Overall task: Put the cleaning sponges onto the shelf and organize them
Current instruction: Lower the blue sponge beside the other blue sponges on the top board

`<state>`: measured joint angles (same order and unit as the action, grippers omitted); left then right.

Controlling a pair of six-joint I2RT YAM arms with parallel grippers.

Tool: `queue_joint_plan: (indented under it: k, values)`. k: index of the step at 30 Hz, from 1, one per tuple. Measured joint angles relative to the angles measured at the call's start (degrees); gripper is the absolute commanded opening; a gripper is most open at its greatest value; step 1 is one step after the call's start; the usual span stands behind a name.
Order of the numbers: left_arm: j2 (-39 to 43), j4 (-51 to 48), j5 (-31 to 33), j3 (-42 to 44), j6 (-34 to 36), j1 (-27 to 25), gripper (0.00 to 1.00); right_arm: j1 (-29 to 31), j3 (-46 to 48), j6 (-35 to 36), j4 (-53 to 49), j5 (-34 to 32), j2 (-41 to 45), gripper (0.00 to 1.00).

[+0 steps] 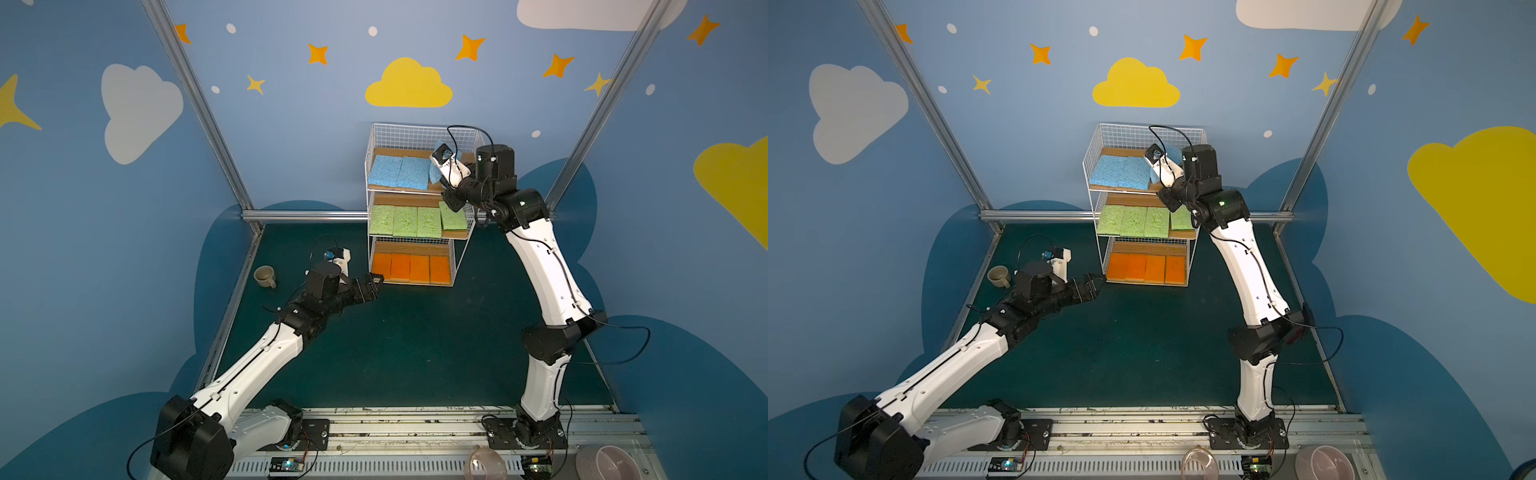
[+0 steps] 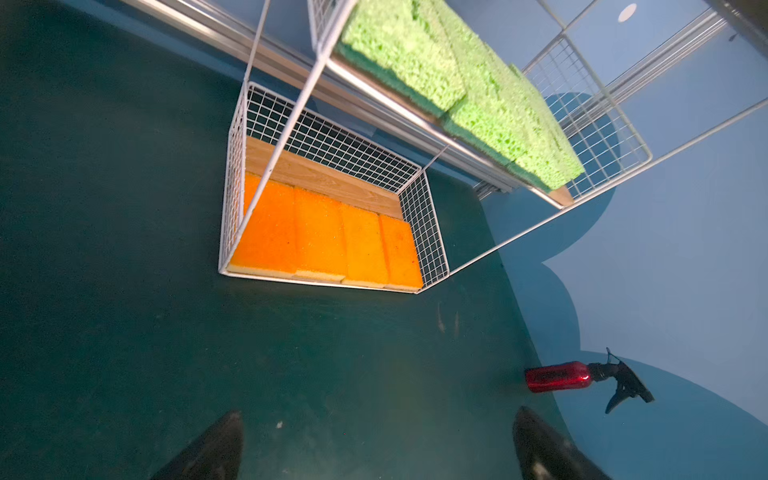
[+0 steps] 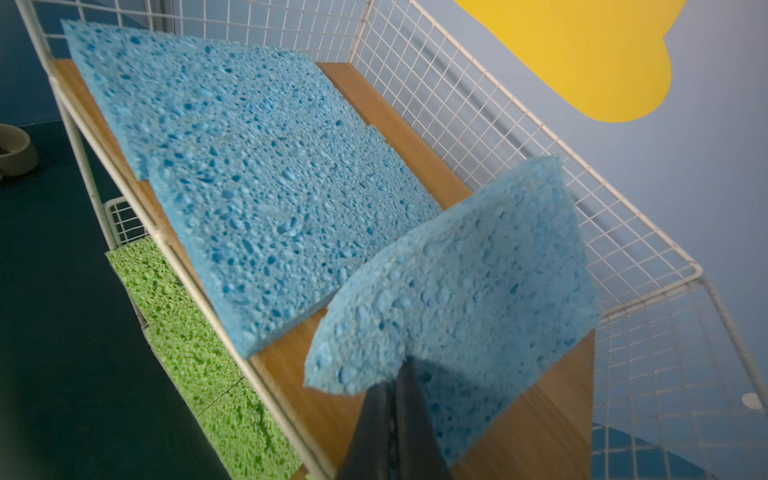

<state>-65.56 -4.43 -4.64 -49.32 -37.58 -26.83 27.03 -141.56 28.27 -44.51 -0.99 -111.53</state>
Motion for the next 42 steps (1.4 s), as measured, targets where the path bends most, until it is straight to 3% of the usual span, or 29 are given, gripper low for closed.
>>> queue_joint_plan:
  k: [5, 9, 14, 20, 24, 34, 42]
  values:
    - [0.0, 0.7, 0.4, 0.0, 0.0, -0.3, 1.0, -0.6, -0.1, -0.5, -0.1, -0.5, -0.1, 0.0]
    - [0.0, 0.8, 0.6, 0.0, 0.0, -0.3, 1.0, -0.7, -0.1, -0.9, -0.1, -0.6, -0.1, 0.14]
    - [0.0, 0.8, 0.6, 0.0, 0.0, -0.3, 1.0, -0.7, -0.1, -1.3, -0.5, -1.3, -0.1, 0.41]
    - [-0.2, 0.9, 0.8, 0.0, 0.0, -0.4, 1.0, -0.7, 0.2, -1.3, -0.3, -1.5, -0.1, 0.45]
    - [-0.6, 0.9, 0.8, -0.1, 0.0, -0.6, 1.0, -0.7, 0.4, -1.2, 0.1, -1.5, -0.1, 0.41]
    - [-1.1, 0.8, 0.8, -0.1, 0.0, -0.6, 1.0, -0.7, 0.9, -1.3, 0.0, -1.6, -0.1, 0.02]
    - [-1.1, 0.8, 1.5, -0.1, 0.0, -1.0, 1.0, -0.7, 1.8, -1.5, 0.6, -1.5, 0.1, 0.0]
